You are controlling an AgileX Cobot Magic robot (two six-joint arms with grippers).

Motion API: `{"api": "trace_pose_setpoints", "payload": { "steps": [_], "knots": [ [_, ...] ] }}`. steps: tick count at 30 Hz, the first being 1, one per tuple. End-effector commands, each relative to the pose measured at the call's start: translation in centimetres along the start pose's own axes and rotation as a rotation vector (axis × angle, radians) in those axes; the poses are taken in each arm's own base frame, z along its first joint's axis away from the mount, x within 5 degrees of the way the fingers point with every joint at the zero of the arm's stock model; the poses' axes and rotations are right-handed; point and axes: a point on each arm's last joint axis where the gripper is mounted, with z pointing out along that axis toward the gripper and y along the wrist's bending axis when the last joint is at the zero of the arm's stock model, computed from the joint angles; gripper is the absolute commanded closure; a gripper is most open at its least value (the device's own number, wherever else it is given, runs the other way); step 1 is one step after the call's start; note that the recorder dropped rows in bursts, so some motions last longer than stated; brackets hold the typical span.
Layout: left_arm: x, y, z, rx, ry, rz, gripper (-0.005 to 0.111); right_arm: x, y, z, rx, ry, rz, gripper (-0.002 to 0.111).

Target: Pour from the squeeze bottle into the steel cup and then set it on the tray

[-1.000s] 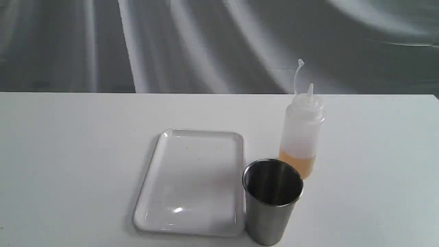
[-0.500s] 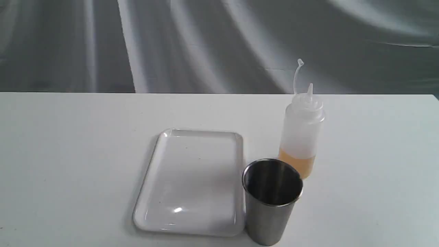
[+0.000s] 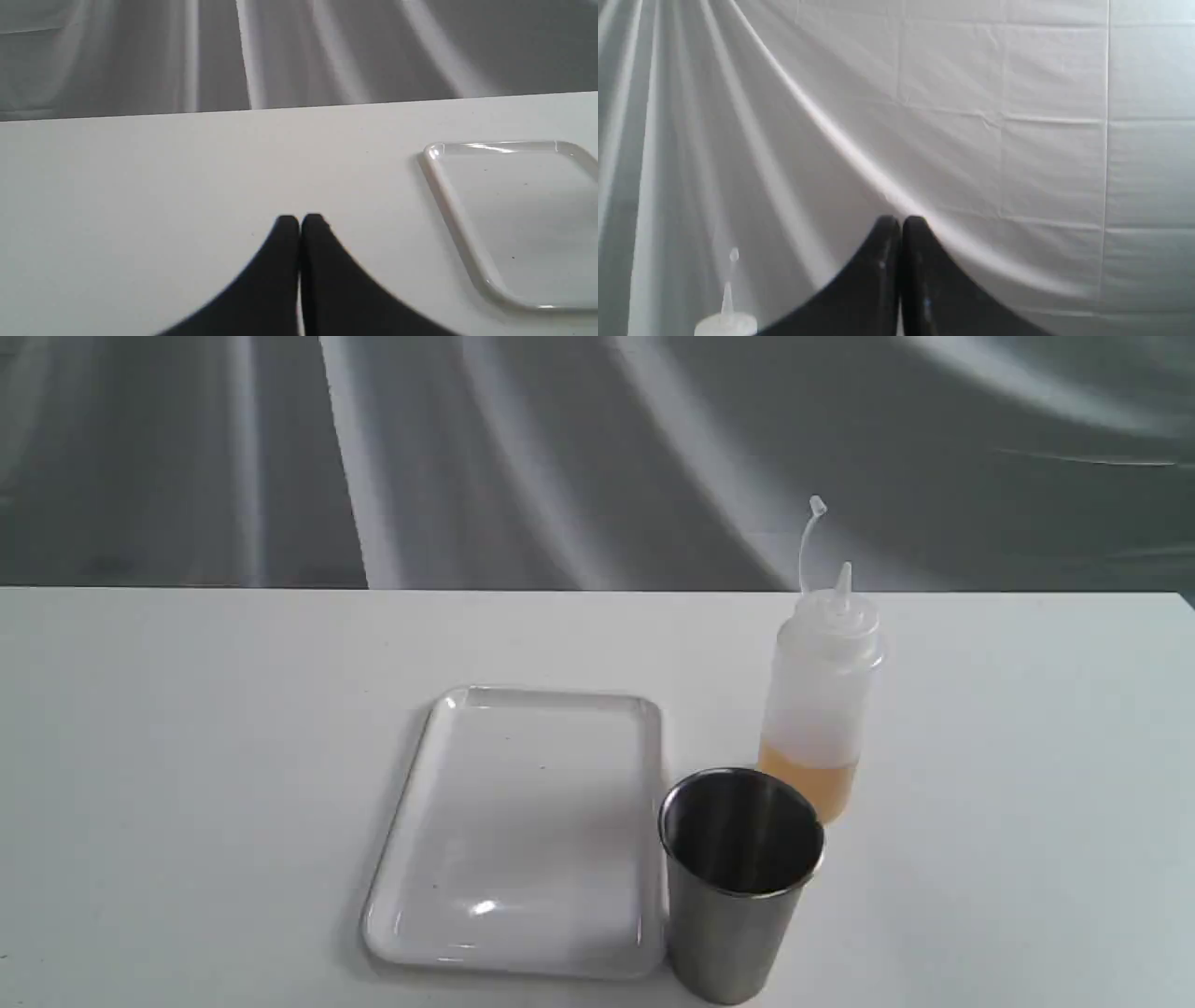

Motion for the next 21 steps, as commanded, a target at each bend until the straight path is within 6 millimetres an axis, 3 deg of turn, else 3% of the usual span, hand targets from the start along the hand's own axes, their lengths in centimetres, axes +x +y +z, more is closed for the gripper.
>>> {"api": "trace_pose_setpoints", "payload": {
  "steps": [1, 5, 14, 21],
  "knots": [
    [0.1, 0.0, 0.0, -0.001, -0.006, -0.006, 0.107, -0.7, 0.0, -0.1, 0.005, -0.083, 0.01, 0.108],
    [0.1, 0.0, 0.0, -0.002, -0.006, -0.004, 0.107, -1.2, -0.1, -0.2, 0.007, -0.146, 0.063, 0.108],
    [0.1, 0.0, 0.0, -0.002, -0.006, -0.004, 0.107, -2.4, -1.0, -0.5, 0.009, -0.305, 0.726, 0.108],
    [0.1, 0.0, 0.0, -0.001, -0.006, -0.008, 0.107, -2.4, -1.0, -0.5, -0.022, -0.313, 0.872, 0.108]
  ]
}}
